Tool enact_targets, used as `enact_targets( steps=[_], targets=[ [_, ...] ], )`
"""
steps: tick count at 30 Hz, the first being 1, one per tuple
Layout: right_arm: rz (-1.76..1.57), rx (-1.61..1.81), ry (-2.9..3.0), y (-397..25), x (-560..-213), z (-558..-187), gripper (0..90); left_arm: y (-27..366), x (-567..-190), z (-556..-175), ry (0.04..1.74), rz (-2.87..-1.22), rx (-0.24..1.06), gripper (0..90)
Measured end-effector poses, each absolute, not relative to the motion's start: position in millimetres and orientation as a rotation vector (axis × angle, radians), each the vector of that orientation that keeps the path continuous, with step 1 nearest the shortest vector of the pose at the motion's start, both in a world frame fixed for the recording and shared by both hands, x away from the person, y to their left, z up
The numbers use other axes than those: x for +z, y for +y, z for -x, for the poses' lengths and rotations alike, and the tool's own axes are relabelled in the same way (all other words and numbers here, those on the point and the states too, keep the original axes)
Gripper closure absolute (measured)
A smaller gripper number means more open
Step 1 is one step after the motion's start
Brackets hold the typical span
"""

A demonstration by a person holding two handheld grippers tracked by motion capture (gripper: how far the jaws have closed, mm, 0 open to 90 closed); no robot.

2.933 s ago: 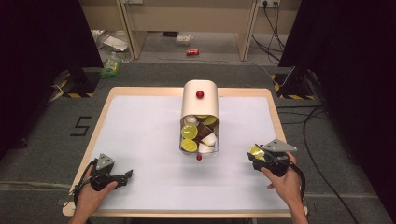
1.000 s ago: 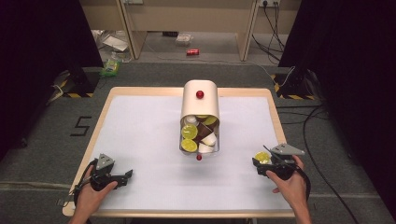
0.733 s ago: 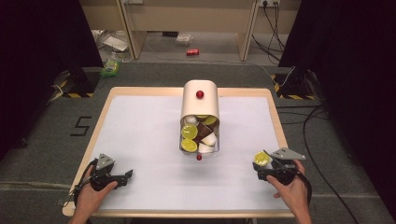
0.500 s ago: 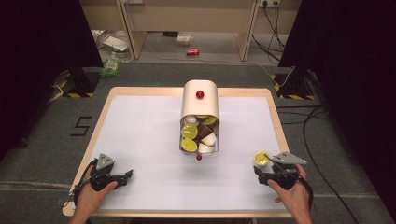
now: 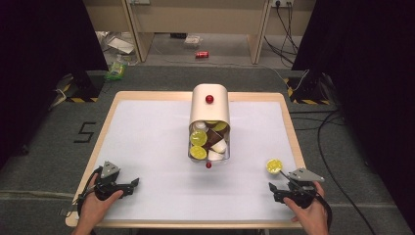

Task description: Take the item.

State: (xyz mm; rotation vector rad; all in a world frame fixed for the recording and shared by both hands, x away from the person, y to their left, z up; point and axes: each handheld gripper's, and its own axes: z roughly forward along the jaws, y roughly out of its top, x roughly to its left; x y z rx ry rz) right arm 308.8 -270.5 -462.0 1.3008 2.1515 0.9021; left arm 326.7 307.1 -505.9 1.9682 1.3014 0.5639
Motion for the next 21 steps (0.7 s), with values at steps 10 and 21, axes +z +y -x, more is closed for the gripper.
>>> enact_targets(
  steps=[10, 21],
  targets=[
    [-1.323, 0.873, 2.173, -277, -471, -298, 17.5, 307, -506, -327, 1.301, -1.968, 0.564, 12.4],
    [-1.330, 0.843, 2.196, -277, -474, -294, 17.1, 307, -506, -327, 1.301, -1.968, 0.564, 12.4]
  ],
)
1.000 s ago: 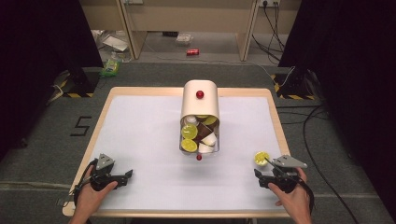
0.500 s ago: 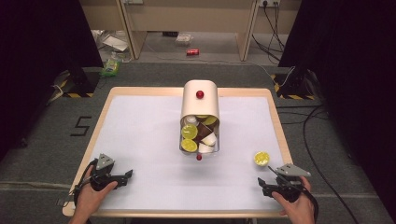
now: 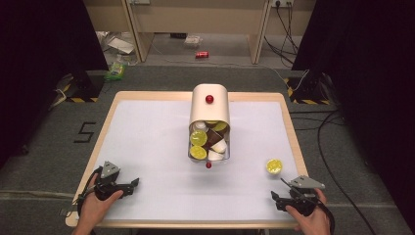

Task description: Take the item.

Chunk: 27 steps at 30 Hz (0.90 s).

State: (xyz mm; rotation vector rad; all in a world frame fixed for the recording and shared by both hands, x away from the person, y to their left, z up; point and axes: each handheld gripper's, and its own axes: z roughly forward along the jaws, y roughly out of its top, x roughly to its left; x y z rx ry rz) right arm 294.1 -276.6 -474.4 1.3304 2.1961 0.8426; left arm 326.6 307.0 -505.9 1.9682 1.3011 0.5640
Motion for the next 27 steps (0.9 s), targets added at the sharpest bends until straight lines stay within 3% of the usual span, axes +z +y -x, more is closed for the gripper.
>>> enact_targets(
  steps=[27],
  targets=[
    [-1.358, 0.864, 2.244, -285, -490, -293, 12.7, 307, -506, -327, 1.301, -1.968, 0.564, 12.4]
  ],
)
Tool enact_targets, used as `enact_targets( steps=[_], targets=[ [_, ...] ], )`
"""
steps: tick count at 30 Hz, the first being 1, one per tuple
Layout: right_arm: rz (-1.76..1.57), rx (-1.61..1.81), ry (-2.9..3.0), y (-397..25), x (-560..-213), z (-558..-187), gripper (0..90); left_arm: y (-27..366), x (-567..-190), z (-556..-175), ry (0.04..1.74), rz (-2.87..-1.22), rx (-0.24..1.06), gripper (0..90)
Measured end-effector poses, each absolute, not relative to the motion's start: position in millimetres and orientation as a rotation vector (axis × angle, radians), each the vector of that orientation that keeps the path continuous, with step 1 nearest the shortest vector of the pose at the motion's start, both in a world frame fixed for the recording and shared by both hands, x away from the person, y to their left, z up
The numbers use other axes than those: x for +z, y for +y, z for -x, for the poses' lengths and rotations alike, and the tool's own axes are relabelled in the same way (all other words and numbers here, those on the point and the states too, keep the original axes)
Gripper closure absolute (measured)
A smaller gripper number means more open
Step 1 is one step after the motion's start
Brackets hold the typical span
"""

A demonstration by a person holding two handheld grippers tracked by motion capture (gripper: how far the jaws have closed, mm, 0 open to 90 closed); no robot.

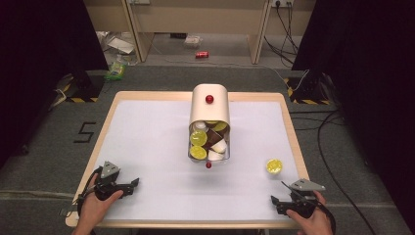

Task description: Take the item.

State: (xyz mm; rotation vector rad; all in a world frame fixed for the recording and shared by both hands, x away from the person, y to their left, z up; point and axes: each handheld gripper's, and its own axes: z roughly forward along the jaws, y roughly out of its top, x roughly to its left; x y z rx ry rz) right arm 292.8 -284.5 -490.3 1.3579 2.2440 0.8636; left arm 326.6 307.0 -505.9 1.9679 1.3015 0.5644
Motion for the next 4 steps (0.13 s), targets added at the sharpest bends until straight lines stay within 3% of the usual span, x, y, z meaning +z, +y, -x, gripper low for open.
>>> enact_targets(
  steps=[4],
  targets=[
    [-1.356, 0.866, 2.244, -284.6, -490.5, -292.8, 12.5, 307.1, -505.9, -326.6, 1.301, -1.968, 0.564, 12.4]
  ],
)
